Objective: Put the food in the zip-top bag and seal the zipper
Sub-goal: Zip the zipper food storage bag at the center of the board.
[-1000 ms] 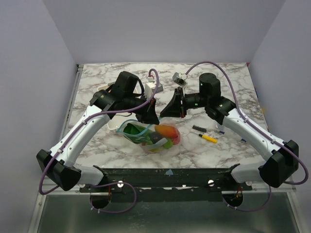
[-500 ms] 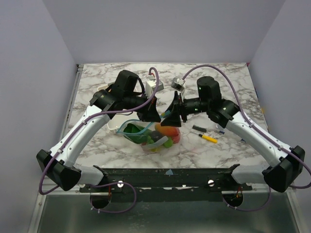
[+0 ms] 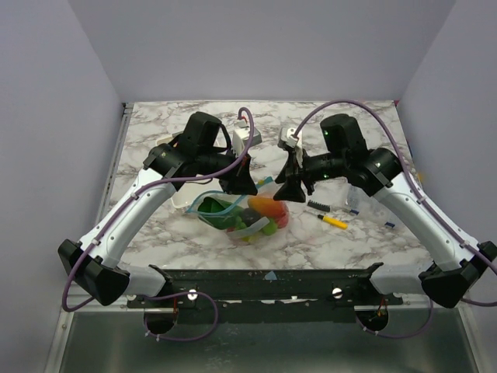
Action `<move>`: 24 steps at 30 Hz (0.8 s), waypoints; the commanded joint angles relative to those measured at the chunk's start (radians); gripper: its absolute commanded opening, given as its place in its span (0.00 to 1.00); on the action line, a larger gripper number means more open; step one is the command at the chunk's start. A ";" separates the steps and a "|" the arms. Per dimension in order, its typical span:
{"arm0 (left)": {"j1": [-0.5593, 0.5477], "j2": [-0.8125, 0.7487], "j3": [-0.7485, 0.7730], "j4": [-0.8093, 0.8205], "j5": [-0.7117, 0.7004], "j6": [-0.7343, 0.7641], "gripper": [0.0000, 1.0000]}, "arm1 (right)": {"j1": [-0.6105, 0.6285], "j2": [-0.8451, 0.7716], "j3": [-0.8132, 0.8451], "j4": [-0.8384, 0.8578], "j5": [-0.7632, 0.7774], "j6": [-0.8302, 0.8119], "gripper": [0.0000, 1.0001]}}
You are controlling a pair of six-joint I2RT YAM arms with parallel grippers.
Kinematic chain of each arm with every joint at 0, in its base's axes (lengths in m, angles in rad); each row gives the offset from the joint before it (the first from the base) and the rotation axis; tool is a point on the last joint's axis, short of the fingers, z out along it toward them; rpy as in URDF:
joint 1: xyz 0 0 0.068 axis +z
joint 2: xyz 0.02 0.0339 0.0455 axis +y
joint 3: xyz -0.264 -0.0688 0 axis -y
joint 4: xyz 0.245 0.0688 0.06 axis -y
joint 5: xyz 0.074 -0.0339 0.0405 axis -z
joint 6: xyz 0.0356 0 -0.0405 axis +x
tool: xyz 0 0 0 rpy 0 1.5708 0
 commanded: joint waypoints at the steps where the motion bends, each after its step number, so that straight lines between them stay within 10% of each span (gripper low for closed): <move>1: -0.015 -0.017 0.023 0.022 0.014 0.010 0.00 | 0.002 0.072 0.106 -0.121 -0.033 -0.130 0.54; 24: -0.029 -0.011 0.023 0.032 0.035 0.012 0.00 | 0.001 0.252 0.298 -0.261 -0.147 -0.220 0.24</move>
